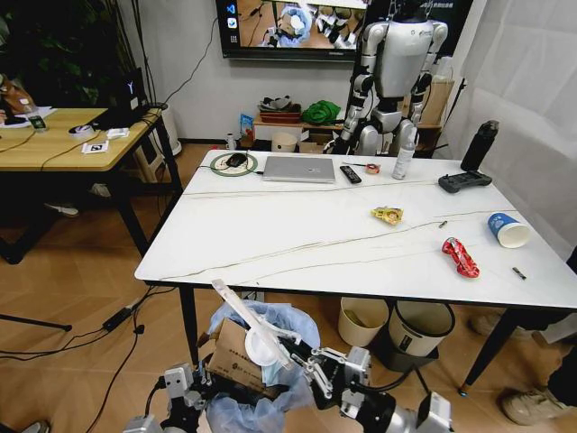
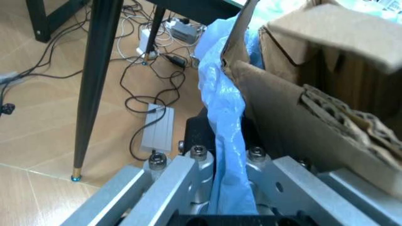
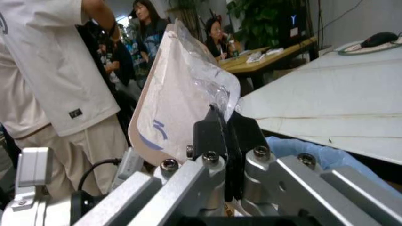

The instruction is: Pick up the trash bin and place the trash from the table into it.

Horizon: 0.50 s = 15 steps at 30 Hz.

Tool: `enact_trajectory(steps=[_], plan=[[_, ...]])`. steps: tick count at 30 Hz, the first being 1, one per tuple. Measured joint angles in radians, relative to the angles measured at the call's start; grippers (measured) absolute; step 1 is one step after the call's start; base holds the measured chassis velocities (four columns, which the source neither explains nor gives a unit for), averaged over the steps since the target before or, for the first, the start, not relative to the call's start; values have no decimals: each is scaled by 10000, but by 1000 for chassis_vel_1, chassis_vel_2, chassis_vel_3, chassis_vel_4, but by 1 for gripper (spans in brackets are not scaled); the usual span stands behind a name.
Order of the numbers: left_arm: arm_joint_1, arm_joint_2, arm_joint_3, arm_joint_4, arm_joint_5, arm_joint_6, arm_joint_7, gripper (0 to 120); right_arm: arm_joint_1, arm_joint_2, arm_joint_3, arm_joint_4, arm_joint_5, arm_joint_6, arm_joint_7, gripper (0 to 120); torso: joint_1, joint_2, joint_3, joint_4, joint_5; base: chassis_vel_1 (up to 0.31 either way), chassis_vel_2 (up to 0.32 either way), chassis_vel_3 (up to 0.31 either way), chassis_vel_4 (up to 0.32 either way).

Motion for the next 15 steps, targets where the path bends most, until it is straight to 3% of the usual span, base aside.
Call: enact_trajectory(steps=[15], plan=[[31, -200, -51, -179, 83, -13, 4, 0, 212, 12, -209, -694, -601, 35, 220, 0, 0, 0, 0, -1, -1, 0, 0, 0, 0]])
